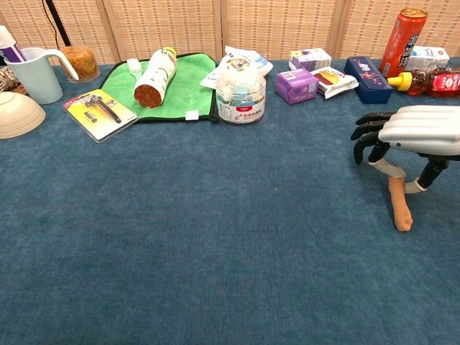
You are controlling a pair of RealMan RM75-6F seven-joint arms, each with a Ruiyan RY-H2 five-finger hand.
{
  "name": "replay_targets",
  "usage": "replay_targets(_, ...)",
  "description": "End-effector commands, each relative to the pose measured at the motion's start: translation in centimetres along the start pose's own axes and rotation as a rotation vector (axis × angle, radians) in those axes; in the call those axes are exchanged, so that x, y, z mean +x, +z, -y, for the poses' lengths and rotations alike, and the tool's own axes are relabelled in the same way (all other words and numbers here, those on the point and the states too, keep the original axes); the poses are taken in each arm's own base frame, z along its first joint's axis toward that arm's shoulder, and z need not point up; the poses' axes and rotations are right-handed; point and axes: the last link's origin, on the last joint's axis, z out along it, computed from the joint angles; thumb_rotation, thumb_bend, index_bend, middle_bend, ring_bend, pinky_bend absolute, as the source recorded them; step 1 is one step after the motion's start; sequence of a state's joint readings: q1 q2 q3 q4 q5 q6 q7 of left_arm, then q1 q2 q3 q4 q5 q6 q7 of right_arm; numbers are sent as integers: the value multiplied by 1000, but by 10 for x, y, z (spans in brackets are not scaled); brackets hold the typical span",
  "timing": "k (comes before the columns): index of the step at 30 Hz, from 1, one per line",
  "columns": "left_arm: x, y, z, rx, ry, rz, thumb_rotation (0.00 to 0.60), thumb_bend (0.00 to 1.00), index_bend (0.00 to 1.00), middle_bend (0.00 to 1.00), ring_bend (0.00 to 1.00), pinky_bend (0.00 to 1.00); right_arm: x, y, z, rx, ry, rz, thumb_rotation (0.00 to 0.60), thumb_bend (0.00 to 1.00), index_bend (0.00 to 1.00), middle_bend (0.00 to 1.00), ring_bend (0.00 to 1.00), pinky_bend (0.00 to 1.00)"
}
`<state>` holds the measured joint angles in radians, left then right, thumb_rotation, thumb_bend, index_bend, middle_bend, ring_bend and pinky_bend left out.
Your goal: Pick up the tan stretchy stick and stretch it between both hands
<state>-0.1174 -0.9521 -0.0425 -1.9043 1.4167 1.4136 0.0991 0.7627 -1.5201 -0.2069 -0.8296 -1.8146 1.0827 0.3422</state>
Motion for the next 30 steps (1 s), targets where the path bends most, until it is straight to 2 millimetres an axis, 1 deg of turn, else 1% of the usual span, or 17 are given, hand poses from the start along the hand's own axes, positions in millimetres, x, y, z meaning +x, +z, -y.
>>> replay_targets(1,0,0,0,0,-1,1,581,198,148,96,56,0,0,-2,0,-7,6,-1,600,319,733,324,150,0)
replay_targets(11,-1,2,-1,-6,1,2,582,198,147,96,56,0,-1,-5,1,-21,19,-1,600,319,733,333,162,0)
replay_targets(19,-3,2,-2,-6,-3,8,581,198,147,96,56,0,11,-10,-7,-55,54,-21,600,320,732,331,162,0)
replay_targets(30,-4,6,-8,-44,-2,17,581,198,147,96,56,0,26,-25,-10,-136,225,-65,600,319,732,331,162,0)
